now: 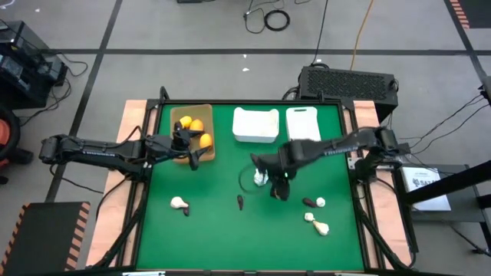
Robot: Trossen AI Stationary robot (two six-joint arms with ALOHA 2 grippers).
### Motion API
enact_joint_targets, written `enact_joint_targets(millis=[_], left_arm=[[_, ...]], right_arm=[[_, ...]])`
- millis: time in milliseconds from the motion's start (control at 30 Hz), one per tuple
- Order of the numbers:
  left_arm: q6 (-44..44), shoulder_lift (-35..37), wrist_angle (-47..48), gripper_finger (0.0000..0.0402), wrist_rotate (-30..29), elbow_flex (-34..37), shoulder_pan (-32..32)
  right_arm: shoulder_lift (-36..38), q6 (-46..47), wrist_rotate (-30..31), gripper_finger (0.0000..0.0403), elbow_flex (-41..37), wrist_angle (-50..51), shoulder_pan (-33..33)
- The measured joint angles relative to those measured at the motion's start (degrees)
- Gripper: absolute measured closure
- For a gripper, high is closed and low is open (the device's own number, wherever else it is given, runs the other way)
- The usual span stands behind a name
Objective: Sort produce into baskets
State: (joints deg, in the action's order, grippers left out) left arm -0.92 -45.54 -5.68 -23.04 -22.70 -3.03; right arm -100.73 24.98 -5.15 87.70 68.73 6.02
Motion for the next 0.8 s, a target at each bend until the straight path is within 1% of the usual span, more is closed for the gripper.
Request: enact_joint_targets(millis=[133, 200, 267, 300, 367, 433, 533, 600, 667, 733, 800], left_arm=[[3.1, 0.0, -0.1, 0.01, 2.9, 0.0, 0.0], [4.8, 0.0, -0.4, 0.01, 3.3, 0.0, 0.0], [5.8, 0.0, -0.9, 0.01, 3.5, 0.0, 0.0], [5.8, 0.0, -1.0, 0.01, 3.9, 0.0, 0.0], [6.2, 0.0, -0.9, 0.01, 5.9, 0.0, 0.0], [6.3, 0.0, -0.9, 0.01, 8.1, 0.0, 0.0], [6.9, 0.0, -0.8, 0.01, 10.7, 0.0, 0.0], [7.4, -0.1, -0.2, 0.01, 12.1, 0.0, 0.0], [7.7, -0.2, 0.8, 0.01, 12.6, 0.0, 0.0], [7.8, -0.3, 0.8, 0.01, 12.6, 0.0, 0.0], [8.0, -0.6, 0.6, 0.01, 12.6, 0.0, 0.0]], right_arm=[[0.0, 7.0, 9.8, 0.0188, 0.0, -0.2, 7.2], [0.0, 11.1, 16.6, 0.0188, 0.0, -3.1, 9.5], [0.0, 14.4, 20.2, 0.0188, 0.0, -6.2, 10.8], [0.0, 15.7, 20.5, 0.0188, 0.0, -6.5, 11.3], [0.0, 19.6, 20.3, 0.0188, 0.0, -4.0, 12.9], [0.1, 25.9, 19.4, 0.0188, 0.0, 1.8, 14.6], [0.3, 36.5, 15.8, 0.0188, -0.3, 9.1, 16.2], [0.3, 41.5, 12.1, 0.0188, -1.7, 9.4, 17.0], [0.2, 44.0, 10.2, 0.0188, -3.5, 9.3, 18.1], [0.2, 44.2, 10.8, 0.0188, -5.3, 7.7, 18.7], [0.3, 41.2, 14.0, 0.0188, -7.5, 1.8, 17.6]])
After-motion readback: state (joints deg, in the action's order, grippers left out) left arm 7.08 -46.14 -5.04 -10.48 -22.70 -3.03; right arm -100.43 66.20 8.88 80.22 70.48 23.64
